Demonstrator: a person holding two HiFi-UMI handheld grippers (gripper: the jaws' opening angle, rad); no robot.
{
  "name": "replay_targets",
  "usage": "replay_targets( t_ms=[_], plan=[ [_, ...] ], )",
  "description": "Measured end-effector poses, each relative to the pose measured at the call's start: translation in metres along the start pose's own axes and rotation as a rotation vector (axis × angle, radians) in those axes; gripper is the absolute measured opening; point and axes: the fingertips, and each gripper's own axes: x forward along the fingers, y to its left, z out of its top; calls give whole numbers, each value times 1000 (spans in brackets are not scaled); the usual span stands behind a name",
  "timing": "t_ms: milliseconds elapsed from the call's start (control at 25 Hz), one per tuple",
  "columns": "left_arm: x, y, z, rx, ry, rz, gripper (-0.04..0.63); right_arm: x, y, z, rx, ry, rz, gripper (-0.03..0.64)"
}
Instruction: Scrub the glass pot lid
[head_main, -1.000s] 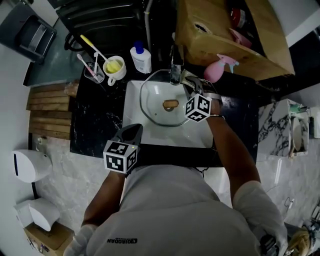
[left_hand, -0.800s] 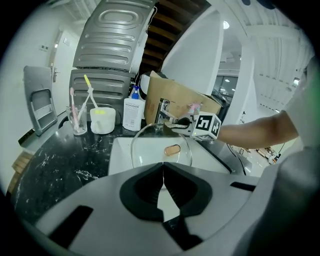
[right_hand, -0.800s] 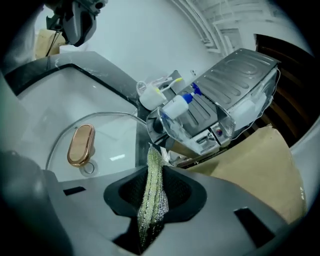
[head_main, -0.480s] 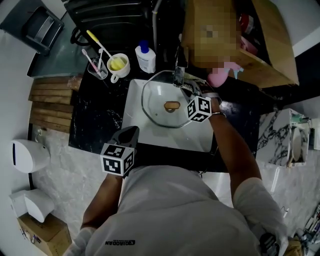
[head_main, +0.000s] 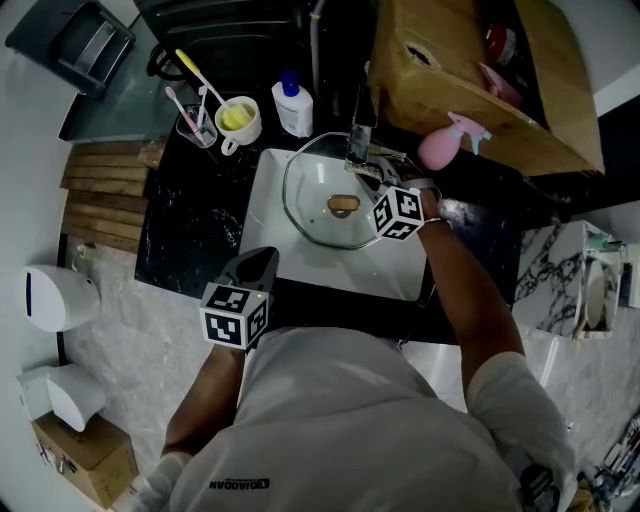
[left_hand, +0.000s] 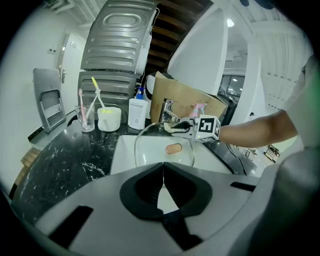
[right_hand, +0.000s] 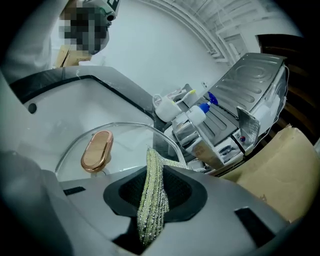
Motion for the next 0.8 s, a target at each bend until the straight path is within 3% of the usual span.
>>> replay_targets(
  t_ms=[800],
  plan=[
    [14, -19, 7, 53, 8, -68, 15, -21, 39, -9, 8, 3, 33, 100]
  ],
)
